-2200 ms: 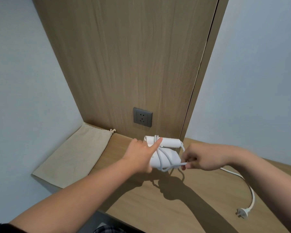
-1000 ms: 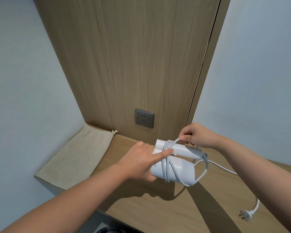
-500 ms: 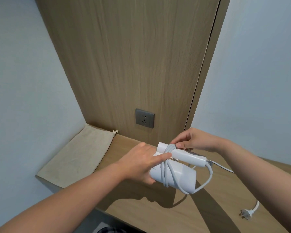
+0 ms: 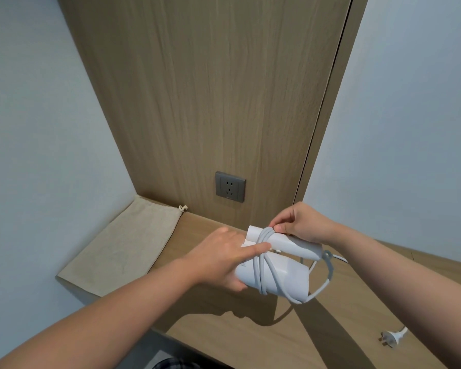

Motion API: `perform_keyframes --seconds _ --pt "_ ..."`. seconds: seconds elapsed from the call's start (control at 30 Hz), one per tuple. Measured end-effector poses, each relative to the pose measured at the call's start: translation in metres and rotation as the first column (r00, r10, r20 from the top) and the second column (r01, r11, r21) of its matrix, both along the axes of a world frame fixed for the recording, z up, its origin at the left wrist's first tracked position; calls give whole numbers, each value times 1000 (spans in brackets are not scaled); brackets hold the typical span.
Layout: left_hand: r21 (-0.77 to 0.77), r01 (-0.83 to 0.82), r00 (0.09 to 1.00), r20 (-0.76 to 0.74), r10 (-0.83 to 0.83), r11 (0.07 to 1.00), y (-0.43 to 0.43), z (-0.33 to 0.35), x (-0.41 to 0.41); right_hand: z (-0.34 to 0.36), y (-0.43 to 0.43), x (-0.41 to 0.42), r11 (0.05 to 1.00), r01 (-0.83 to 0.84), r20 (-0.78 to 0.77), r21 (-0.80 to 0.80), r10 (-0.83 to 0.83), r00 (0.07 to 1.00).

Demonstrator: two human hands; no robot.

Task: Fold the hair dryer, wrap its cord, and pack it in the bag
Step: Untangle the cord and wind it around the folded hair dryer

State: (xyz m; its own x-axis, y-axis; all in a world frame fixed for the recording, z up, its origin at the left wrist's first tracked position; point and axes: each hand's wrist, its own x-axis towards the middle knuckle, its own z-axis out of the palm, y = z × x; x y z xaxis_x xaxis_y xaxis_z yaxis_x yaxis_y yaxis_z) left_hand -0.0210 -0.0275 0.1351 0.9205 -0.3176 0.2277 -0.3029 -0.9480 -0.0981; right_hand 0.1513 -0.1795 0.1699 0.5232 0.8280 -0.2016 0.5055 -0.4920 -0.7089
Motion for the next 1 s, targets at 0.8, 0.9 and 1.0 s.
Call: perform_keyframes --seconds 0.8,0.9,1.0 --pt "-118 -538 837 -196 512 835 -27 -8 14 -50 5 -85 861 391 374 324 -496 784" --pt "-126 -533 843 -161 513 837 -29 -9 15 -51 7 -85 816 445 298 370 -558 775" --pt "-127 -523 851 -137 507 843 -30 -11 18 -54 10 -82 758 525 172 387 -619 767"
